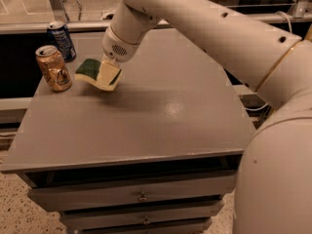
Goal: Move sponge near orange can
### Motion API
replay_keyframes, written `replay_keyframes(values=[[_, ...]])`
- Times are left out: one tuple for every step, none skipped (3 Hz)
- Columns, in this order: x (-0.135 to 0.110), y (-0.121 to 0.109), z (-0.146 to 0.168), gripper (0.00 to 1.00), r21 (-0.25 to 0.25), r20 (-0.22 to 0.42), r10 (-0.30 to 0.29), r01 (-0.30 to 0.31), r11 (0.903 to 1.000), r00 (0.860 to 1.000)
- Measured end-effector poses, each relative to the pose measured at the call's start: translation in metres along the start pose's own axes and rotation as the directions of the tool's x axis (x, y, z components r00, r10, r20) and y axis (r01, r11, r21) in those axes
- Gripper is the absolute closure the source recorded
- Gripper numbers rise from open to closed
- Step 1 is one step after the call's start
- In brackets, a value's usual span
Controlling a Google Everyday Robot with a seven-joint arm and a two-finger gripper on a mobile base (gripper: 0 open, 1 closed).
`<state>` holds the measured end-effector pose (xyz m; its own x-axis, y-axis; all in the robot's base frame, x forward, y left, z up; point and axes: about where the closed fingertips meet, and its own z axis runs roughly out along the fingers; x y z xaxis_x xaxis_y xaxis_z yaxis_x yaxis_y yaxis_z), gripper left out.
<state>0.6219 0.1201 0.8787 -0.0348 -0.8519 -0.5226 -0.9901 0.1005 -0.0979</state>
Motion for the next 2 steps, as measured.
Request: replay_keyframes(values=[[-0.013,0.000,0.020,0.35,-0.028,0.001,0.001,-0.001,0.9996,1.000],[-0.022,0.004,0.033,0.13,-0.048,-0.004,-0.006,0.006,0.9988,1.000]])
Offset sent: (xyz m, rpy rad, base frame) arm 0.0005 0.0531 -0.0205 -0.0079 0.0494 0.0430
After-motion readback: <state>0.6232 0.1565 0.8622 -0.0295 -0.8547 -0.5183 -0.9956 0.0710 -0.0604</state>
